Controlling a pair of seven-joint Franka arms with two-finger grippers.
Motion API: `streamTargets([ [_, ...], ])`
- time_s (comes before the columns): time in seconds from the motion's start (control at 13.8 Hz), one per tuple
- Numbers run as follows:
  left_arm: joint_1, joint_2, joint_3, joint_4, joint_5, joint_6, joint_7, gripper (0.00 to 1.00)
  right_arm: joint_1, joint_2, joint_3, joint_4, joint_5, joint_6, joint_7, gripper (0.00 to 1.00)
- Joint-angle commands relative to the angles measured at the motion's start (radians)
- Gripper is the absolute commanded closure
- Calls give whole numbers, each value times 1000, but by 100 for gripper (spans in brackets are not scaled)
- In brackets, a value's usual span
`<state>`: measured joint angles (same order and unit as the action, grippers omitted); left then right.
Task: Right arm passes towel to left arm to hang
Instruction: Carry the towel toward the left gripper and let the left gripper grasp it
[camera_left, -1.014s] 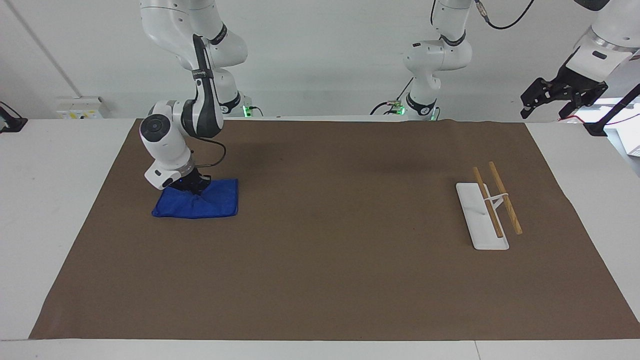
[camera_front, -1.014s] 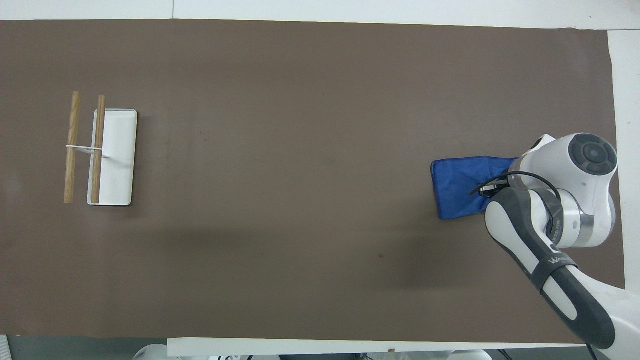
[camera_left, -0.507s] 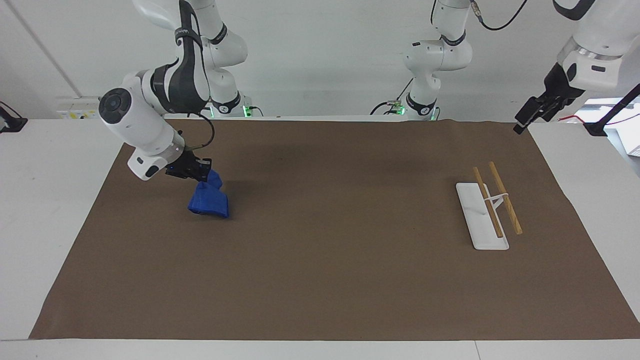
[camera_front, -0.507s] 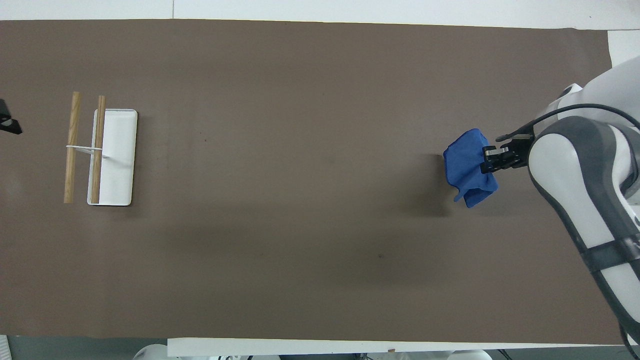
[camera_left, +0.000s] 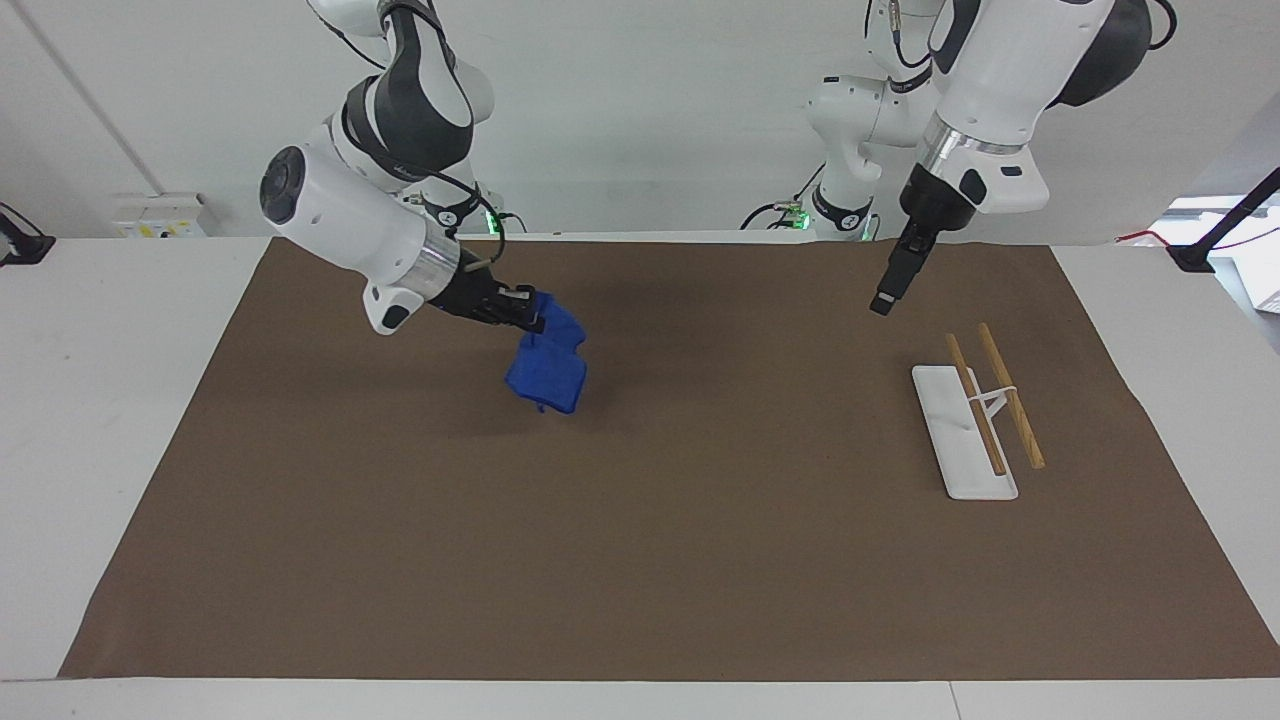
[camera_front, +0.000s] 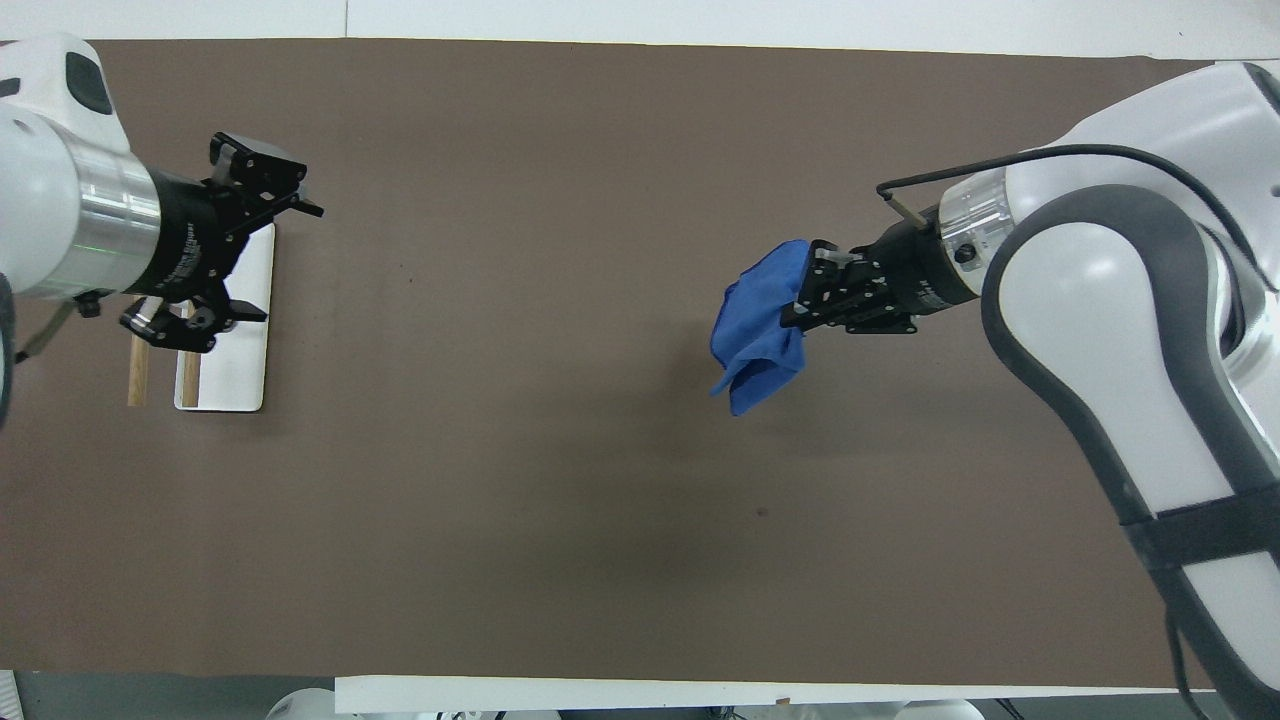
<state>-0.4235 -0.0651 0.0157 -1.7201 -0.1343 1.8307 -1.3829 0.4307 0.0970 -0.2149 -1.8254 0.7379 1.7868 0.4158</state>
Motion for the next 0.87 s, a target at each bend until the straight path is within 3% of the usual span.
streamTargets([
  [0.0,-78,19,13,-73,-60,134,-201,1,60,10,-3,2,136,49,196,100],
  [0.14,-118,19,13,-143,-97,205,-295,1,97,9,-3,-11,237,97,321,100],
  [0.36,-164,60,13,-165,-163,197,-311,3,112,3,-3,-26,357,112,412,100],
  [0.51,-193,65,13,-190,-163,174,-311,12,117,0,-3,-31,359,118,420,100],
  [0.8,-208,62,12,-188,-163,120,-312,17,167,0,-1,-43,359,186,426,100],
])
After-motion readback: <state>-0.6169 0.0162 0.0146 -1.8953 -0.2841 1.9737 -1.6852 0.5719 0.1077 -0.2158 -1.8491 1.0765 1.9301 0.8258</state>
